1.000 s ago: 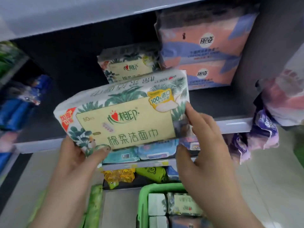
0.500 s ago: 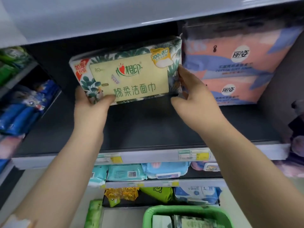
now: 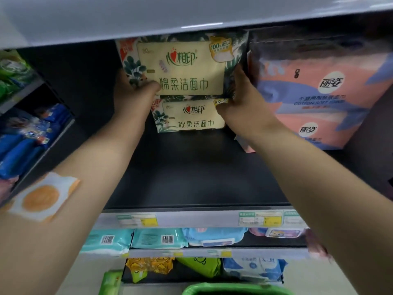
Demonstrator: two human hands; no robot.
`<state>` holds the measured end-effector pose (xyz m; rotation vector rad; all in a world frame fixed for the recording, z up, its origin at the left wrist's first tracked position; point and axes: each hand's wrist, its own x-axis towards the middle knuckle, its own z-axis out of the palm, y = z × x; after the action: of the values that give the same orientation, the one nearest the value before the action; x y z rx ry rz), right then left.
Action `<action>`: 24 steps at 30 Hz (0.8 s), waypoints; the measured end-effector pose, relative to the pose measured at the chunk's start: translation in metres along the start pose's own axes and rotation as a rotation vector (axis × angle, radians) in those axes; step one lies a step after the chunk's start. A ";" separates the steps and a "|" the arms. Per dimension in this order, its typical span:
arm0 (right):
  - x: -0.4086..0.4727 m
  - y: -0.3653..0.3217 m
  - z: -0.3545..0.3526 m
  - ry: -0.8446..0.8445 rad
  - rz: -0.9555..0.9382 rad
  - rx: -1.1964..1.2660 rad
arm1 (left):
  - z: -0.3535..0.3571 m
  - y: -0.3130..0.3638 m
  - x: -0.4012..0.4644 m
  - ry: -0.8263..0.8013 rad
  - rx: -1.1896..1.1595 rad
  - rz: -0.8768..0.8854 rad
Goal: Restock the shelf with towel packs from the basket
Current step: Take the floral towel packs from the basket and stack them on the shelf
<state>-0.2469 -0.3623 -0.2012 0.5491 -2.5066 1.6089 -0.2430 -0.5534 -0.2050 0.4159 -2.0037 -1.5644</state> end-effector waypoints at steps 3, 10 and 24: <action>0.011 0.008 0.004 -0.005 0.005 0.015 | 0.008 -0.005 0.009 -0.027 0.050 -0.031; 0.041 0.016 0.026 0.080 0.112 -0.111 | 0.026 -0.009 0.026 -0.063 0.150 -0.078; -0.001 0.012 0.031 0.039 -0.034 -0.429 | 0.030 -0.033 -0.026 -0.184 0.333 -0.066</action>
<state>-0.2472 -0.3854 -0.2256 0.4927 -2.6786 1.0085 -0.2438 -0.5242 -0.2472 0.4845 -2.4273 -1.3485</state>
